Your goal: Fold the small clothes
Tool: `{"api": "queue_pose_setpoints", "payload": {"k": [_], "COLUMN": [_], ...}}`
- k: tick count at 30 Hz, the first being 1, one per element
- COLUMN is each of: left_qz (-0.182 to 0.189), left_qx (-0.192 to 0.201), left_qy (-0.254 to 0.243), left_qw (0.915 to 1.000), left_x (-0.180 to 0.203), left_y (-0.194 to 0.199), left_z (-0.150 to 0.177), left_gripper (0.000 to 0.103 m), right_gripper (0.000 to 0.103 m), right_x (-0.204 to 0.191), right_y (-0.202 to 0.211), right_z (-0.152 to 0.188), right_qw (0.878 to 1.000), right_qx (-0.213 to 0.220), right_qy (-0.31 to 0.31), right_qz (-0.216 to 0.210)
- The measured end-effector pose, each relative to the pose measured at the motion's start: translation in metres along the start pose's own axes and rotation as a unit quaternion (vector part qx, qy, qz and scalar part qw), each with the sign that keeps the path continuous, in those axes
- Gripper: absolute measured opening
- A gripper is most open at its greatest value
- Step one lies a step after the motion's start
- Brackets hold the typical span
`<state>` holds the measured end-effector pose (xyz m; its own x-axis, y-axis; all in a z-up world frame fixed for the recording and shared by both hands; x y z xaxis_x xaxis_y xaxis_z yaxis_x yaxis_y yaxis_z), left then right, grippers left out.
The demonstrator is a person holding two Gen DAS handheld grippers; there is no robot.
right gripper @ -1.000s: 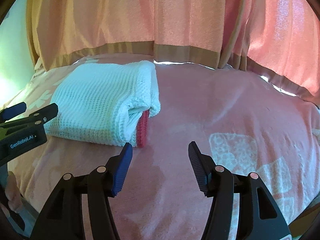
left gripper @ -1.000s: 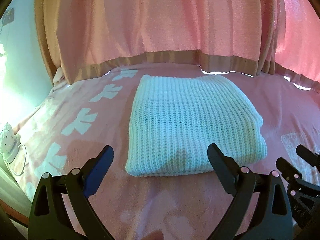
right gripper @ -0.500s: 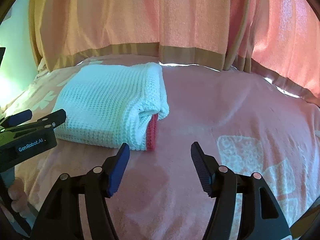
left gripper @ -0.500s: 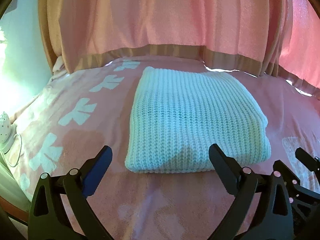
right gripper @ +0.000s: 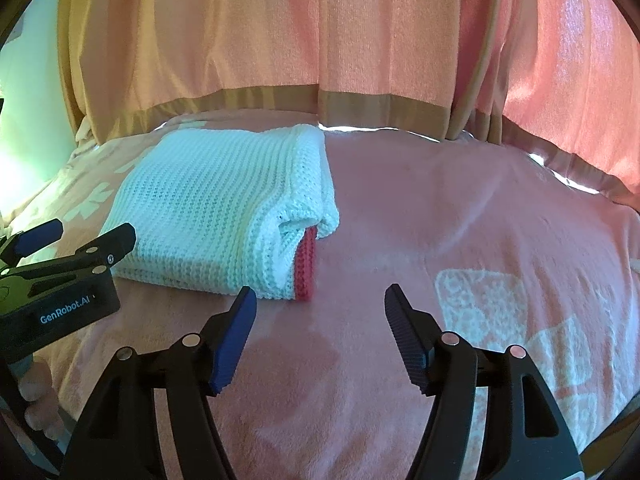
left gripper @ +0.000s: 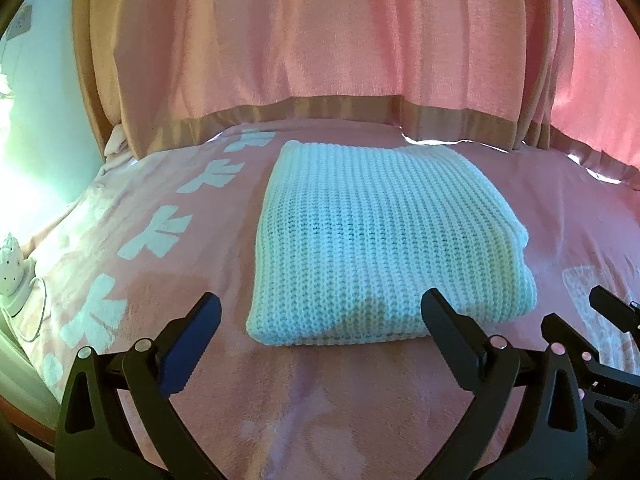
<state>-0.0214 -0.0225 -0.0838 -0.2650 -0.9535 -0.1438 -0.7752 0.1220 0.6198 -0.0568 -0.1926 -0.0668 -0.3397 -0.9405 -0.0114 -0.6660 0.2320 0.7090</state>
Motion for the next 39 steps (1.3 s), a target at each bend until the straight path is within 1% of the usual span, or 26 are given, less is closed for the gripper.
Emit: {"api": "queue_pose_setpoints", "payload": {"k": [26,32,39], "left_qz": [-0.011,-0.013,-0.014], "left_qx": [-0.004,-0.005,0.003], "left_qy": [-0.005,-0.006,-0.017], "left_qw": [0.9999,0.9999,0.9998], "left_x": [0.006,0.009,0.011], "left_y": [-0.002,-0.002,0.000], "left_z": [0.003,0.002,0.001], "left_gripper": [0.097,0.097,0.097], "right_gripper": [0.065,0.065,0.066], "right_x": [0.003,-0.003,-0.010], "right_y": [-0.002,0.001,0.001], "right_z": [-0.003,-0.006,-0.007], "right_qw": [1.000,1.000,1.000], "right_qx": [0.003,0.009,0.010], "right_qy": [0.004,0.000,0.005], "right_qz": [-0.004,-0.007,-0.011]}}
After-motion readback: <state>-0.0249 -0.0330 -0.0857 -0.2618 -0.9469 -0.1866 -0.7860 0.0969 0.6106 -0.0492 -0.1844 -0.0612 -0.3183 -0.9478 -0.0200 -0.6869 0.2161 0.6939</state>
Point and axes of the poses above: each gripper's, at about its wrist camera, not at the fingertips, and y roughly against the way its jaws point, x to its right, z to its underside, the point moved 8 cm from there along -y, roughly the way its jaws point, and after that the axes turned 6 degrees about -y, right-handed, at the moved point
